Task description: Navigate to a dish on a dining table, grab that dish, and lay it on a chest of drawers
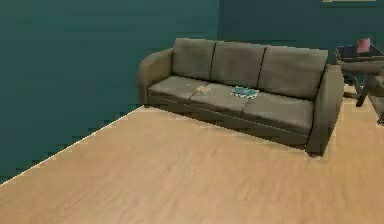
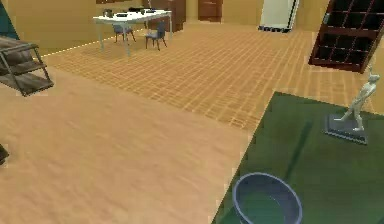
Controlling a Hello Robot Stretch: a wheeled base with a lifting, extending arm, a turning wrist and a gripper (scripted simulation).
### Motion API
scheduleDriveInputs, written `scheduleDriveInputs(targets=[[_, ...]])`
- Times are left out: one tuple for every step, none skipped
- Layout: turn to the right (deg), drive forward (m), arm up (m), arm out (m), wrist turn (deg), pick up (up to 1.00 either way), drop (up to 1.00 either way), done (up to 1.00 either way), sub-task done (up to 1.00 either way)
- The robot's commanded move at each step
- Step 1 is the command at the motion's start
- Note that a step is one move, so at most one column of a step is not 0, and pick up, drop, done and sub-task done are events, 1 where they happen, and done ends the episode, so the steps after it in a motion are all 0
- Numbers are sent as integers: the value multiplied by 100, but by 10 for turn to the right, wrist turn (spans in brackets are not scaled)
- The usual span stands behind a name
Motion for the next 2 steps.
scheduleDriveInputs(targets=[[450,0,0,0,0,0,0,0,0],[450,0,0,0,0,0,0,0,0]])
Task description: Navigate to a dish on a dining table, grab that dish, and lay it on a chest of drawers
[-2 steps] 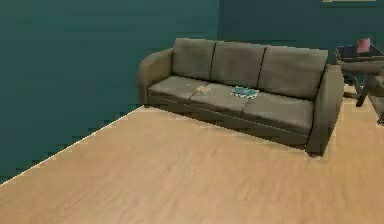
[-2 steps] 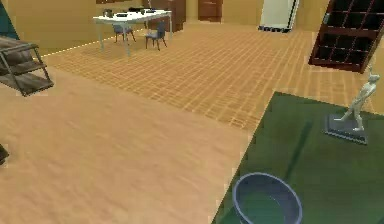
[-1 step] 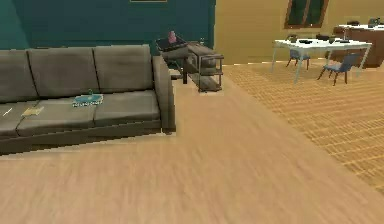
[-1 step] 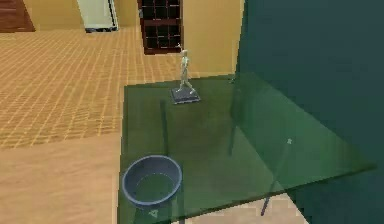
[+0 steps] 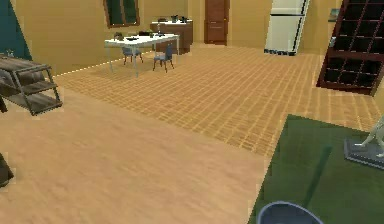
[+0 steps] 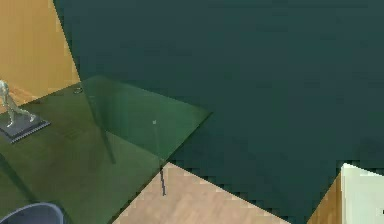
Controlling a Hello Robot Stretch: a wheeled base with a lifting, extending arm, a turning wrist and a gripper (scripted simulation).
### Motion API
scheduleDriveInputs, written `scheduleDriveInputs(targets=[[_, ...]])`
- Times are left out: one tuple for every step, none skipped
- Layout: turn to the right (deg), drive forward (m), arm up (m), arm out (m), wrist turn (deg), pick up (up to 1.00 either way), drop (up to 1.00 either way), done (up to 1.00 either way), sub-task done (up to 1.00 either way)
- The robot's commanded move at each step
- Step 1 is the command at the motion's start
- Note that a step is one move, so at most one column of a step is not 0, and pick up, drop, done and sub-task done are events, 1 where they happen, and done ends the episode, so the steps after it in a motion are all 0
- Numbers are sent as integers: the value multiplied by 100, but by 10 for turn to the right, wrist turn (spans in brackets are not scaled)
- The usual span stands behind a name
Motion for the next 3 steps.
scheduleDriveInputs(targets=[[0,5,0,0,0,0,0,0,0],[-450,0,0,0,0,0,0,0,0],[-150,0,0,0,0,0,0,0,0]])
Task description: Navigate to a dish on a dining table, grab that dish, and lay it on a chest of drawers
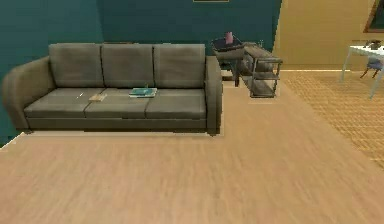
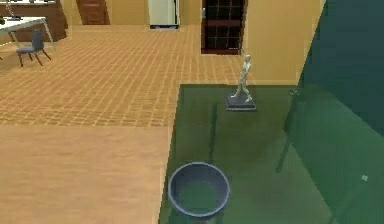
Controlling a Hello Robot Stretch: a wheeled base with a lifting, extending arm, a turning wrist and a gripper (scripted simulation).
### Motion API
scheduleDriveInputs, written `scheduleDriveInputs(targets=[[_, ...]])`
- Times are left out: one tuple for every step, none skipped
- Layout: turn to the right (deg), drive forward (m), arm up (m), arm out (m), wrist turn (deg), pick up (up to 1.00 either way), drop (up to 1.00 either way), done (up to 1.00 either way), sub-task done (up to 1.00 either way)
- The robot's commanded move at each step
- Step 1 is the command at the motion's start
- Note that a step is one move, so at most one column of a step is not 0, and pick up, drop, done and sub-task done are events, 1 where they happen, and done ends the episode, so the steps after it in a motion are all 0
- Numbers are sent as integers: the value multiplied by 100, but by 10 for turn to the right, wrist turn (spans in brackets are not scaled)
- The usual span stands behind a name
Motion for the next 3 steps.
scheduleDriveInputs(targets=[[0,45,0,0,0,0,0,0,0],[390,0,0,0,0,0,0,0,0],[0,0,50,0,0,0,0,0,0]])
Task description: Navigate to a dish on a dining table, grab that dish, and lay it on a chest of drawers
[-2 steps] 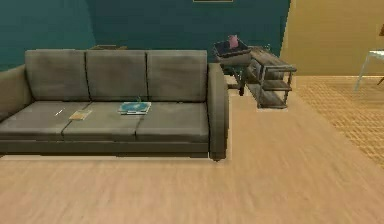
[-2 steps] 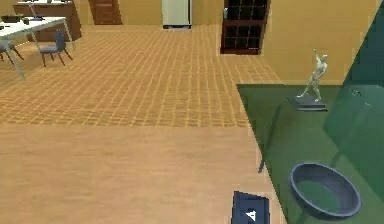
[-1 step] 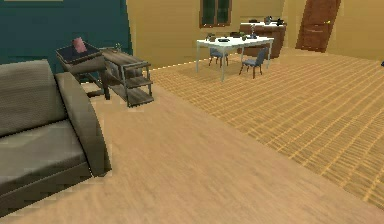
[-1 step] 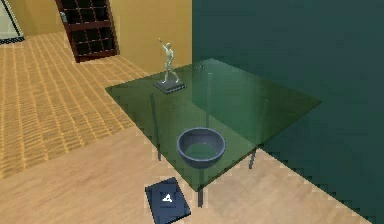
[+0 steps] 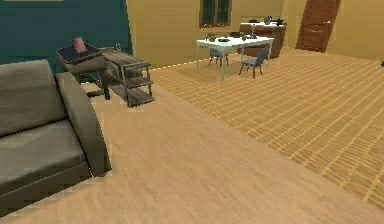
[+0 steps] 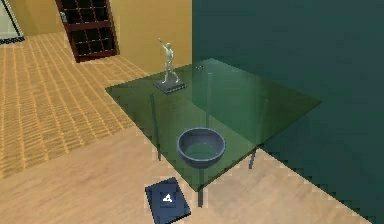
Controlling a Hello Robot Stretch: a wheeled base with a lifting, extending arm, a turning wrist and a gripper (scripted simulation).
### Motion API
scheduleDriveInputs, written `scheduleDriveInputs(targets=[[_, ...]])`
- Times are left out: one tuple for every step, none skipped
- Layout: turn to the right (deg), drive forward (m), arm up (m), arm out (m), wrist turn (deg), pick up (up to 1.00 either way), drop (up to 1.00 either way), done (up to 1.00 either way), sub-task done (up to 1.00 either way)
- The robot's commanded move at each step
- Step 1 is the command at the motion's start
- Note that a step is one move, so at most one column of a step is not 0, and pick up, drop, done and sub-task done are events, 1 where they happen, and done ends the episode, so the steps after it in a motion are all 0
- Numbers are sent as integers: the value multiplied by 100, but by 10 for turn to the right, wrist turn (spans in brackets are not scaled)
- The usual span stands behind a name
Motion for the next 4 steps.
scheduleDriveInputs(targets=[[0,0,38,0,0,0,0,0,0],[0,0,0,28,0,0,0,0,0],[0,0,0,0,450,0,0,0,0],[0,0,0,0,450,0,0,0,0]])
